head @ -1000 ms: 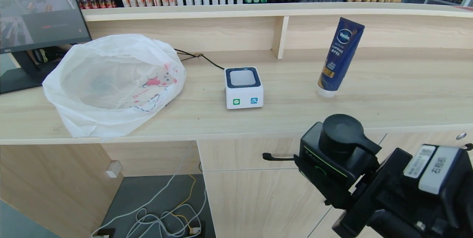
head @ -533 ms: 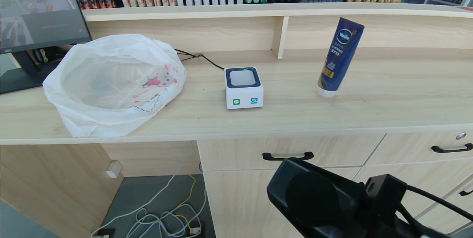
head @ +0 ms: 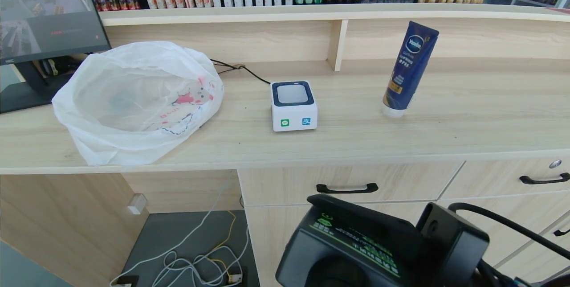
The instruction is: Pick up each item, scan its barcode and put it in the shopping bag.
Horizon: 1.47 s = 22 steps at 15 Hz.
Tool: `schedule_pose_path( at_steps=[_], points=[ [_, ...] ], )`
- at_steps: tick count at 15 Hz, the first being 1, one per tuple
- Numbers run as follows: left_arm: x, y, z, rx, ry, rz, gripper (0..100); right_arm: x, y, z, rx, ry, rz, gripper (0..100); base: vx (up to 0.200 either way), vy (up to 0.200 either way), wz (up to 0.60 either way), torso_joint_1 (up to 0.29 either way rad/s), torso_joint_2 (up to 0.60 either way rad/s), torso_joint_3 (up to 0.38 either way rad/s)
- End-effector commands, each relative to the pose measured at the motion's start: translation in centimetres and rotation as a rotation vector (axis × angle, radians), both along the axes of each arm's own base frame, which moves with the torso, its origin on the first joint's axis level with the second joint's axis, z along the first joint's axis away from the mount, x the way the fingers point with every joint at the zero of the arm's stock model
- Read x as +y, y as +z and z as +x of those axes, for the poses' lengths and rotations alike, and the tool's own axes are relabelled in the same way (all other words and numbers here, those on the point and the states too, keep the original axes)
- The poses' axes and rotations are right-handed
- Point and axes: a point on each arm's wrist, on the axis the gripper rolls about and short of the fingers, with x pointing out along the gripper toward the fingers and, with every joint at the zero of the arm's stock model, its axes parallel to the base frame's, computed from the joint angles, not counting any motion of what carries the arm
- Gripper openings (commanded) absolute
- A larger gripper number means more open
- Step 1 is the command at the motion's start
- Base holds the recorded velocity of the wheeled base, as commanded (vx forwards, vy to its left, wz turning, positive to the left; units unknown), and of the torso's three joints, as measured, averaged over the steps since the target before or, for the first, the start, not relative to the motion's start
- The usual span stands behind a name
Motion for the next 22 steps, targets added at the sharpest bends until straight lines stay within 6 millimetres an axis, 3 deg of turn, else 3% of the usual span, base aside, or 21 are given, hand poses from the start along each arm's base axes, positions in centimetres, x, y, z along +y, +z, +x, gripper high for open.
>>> schedule_pose_path(
  at_steps=[1, 4, 9, 13, 20, 22],
  points=[
    [0.0, 0.0, 0.0, 0.0, 0.0, 0.0, 100, 0.2, 0.0, 0.0, -0.027, -0.007, -0.011, 0, 0.0, 0.0, 0.0, 0.0, 0.0, 0.0],
    [0.0, 0.0, 0.0, 0.0, 0.0, 0.0, 100, 0.2, 0.3, 0.0, -0.195, -0.047, -0.055, 0, 0.0, 0.0, 0.0, 0.0, 0.0, 0.0],
    [0.0, 0.0, 0.0, 0.0, 0.002, 0.0, 100, 0.4, -0.5, -1.1, -0.256, -0.016, -0.09, 0, 0.0, 0.0, 0.0, 0.0, 0.0, 0.0],
    [0.0, 0.0, 0.0, 0.0, 0.0, 0.0, 100, 1.2, 0.5, -0.6, -0.497, -0.128, -0.111, 0, 0.0, 0.0, 0.0, 0.0, 0.0, 0.0],
    [0.0, 0.0, 0.0, 0.0, 0.0, 0.0, 100, 2.2, 0.6, -0.3, -0.612, -0.171, -0.151, 0, 0.0, 0.0, 0.0, 0.0, 0.0, 0.0],
    [0.0, 0.0, 0.0, 0.0, 0.002, 0.0, 100, 2.4, 1.0, -1.2, -0.76, -0.199, -0.184, 0, 0.0, 0.0, 0.0, 0.0, 0.0, 0.0]
  ],
)
